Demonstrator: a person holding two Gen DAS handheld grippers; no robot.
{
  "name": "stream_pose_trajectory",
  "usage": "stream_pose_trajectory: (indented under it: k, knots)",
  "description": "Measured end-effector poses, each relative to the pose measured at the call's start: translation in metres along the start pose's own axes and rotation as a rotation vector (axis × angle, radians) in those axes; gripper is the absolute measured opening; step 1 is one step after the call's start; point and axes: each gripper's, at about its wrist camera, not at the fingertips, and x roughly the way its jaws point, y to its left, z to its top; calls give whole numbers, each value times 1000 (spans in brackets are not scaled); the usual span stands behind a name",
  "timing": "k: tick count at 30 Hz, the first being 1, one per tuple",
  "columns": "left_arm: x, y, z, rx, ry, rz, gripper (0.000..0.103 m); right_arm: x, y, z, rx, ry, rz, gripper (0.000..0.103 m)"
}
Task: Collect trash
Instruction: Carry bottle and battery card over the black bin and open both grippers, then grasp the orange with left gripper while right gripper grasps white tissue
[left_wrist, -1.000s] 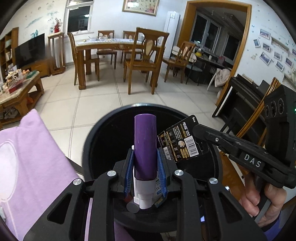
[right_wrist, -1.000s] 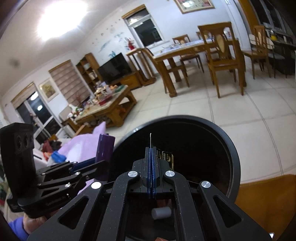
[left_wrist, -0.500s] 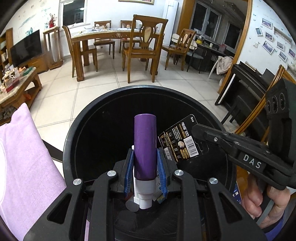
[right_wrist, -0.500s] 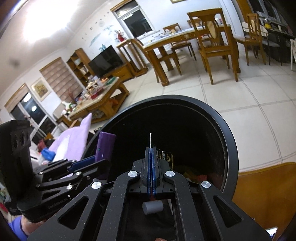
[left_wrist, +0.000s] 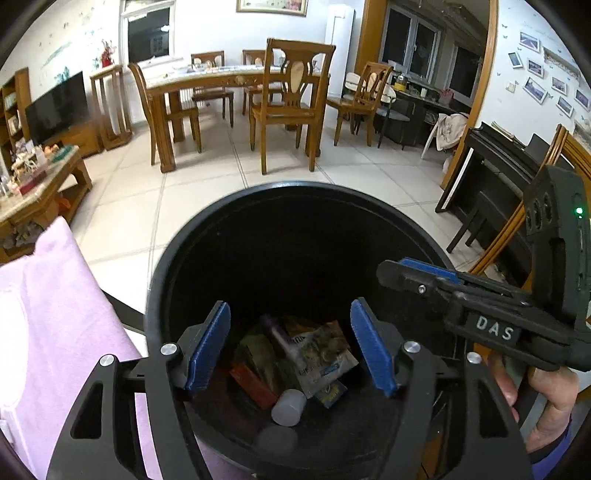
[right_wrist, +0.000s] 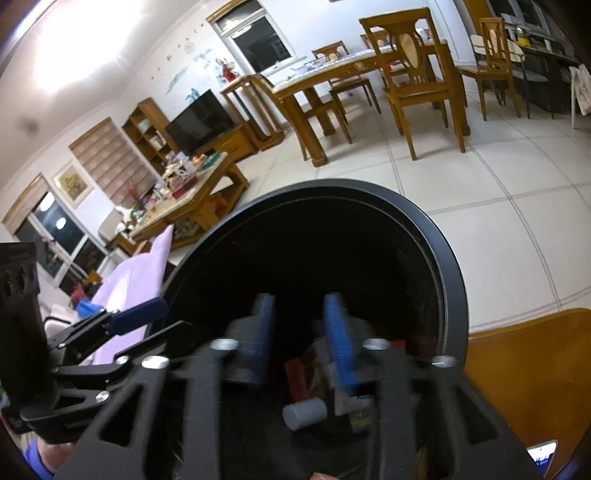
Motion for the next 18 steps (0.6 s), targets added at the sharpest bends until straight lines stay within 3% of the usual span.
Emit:
stream_pose_trajectory:
  k: [1,3,5,13,18]
  knots:
    - [-2,0,1,-1,-2,-2,69,-1,0,1,6,-7,5,65]
    - [-8,1,1,-3,-12,-3,76,-3,-1,2,12,-7,14,67]
    - [-18,2,-1,3,-32,8,82,-4,3,1,13,-15,15,75]
    - [-59,38,-18,-51,-63,34,82,-3,44,3,-35,-16,41,83]
    - [-96,82,-40,-130,-84,77,82,10,101,1,-113,6,90,84]
